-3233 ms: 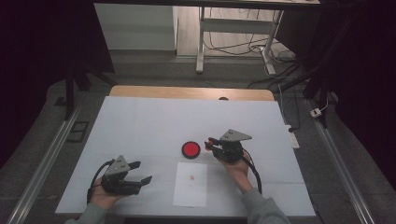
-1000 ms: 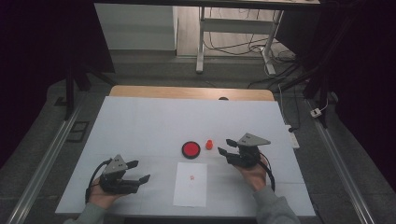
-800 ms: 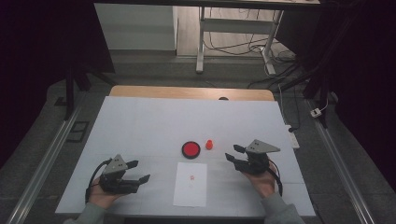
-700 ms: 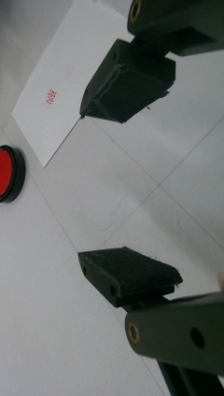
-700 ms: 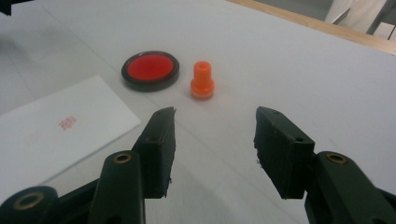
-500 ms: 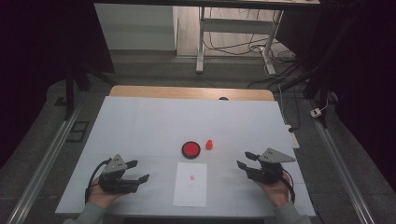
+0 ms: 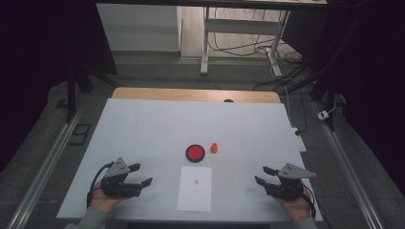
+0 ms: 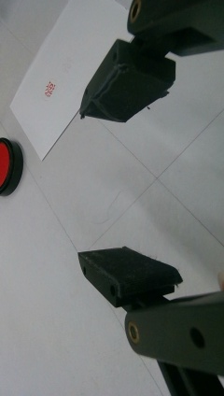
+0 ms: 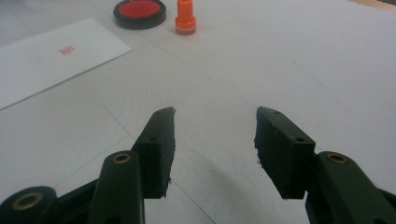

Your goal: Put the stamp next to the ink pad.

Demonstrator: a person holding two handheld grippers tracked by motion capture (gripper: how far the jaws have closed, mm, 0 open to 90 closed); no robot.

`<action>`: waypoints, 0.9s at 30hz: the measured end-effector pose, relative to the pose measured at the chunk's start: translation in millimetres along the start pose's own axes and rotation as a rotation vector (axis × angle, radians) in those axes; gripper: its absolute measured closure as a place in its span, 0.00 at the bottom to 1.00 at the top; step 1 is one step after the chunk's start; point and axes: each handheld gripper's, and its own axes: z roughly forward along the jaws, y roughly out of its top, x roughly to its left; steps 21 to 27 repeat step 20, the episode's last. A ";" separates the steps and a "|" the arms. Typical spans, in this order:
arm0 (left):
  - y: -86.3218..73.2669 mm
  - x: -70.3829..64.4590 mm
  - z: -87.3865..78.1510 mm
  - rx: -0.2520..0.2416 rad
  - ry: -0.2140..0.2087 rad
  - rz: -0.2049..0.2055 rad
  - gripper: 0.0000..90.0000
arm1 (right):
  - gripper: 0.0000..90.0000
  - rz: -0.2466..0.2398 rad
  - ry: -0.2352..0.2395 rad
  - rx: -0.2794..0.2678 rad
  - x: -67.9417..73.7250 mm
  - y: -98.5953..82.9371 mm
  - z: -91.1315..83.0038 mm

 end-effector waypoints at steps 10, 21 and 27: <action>0.0 0.2 0.3 0.001 0.001 0.000 0.29 | 0.52 0.001 0.015 0.010 0.7 -0.4 -1.0; 0.0 0.3 0.5 0.002 0.001 0.002 0.29 | 0.51 0.014 0.015 0.002 -2.2 0.5 -4.6; 0.0 0.3 0.5 0.002 0.001 0.002 0.29 | 0.51 0.014 0.015 0.002 -2.2 0.5 -4.6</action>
